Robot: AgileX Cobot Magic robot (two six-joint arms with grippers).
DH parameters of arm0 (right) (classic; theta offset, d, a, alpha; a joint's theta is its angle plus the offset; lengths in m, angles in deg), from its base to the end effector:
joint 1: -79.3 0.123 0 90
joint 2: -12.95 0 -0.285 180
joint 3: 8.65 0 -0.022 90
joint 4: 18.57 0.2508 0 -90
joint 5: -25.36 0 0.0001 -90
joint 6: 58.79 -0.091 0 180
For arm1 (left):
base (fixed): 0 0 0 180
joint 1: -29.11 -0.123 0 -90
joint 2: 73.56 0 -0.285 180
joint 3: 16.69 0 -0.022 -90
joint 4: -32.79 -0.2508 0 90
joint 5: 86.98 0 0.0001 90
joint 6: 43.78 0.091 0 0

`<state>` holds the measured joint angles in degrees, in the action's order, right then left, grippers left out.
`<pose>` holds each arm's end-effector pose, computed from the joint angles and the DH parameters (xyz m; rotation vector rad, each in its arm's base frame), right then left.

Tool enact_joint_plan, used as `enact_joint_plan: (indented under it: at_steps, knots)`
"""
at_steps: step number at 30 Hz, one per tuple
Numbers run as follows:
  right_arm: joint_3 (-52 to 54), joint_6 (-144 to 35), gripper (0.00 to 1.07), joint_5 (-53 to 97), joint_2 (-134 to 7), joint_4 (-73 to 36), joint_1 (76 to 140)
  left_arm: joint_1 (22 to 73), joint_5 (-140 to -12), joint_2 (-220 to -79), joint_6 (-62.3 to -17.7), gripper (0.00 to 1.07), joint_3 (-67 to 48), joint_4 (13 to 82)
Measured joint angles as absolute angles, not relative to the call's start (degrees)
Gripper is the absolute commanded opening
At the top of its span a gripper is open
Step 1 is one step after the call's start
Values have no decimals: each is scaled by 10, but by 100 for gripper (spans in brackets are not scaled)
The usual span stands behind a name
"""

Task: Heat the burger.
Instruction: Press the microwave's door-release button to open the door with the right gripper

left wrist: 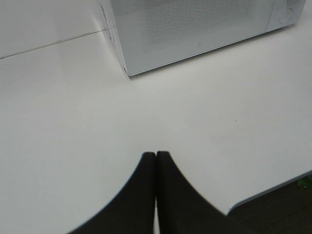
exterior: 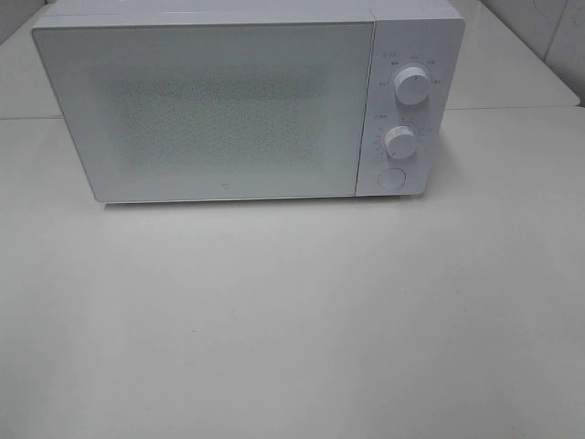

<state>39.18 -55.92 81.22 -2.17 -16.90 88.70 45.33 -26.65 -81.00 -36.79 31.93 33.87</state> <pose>0.0173 0.0051 0.2871 -0.2196 2.0633 0.1049 -0.0056 0.0001 0.2777 0.4099 1.9917 -0.1239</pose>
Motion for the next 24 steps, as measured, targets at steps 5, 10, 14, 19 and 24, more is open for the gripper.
enact_joint_plan:
  at_steps: [5,10,14,19,24]
  knots:
    - [392,-559,58,812,-92,-169,889,453,-266,-810,-368,0,319,339]
    - [392,-559,49,810,-174,-169,889,453,-266,-810,-368,0,319,339]
    - [391,-559,41,808,-214,-169,889,453,-266,-810,-368,0,319,339]
    - [388,-559,26,762,-260,-169,889,453,-266,-810,-368,0,319,339]
    - [385,-559,11,695,-298,-169,889,453,-266,-810,-368,0,319,339]
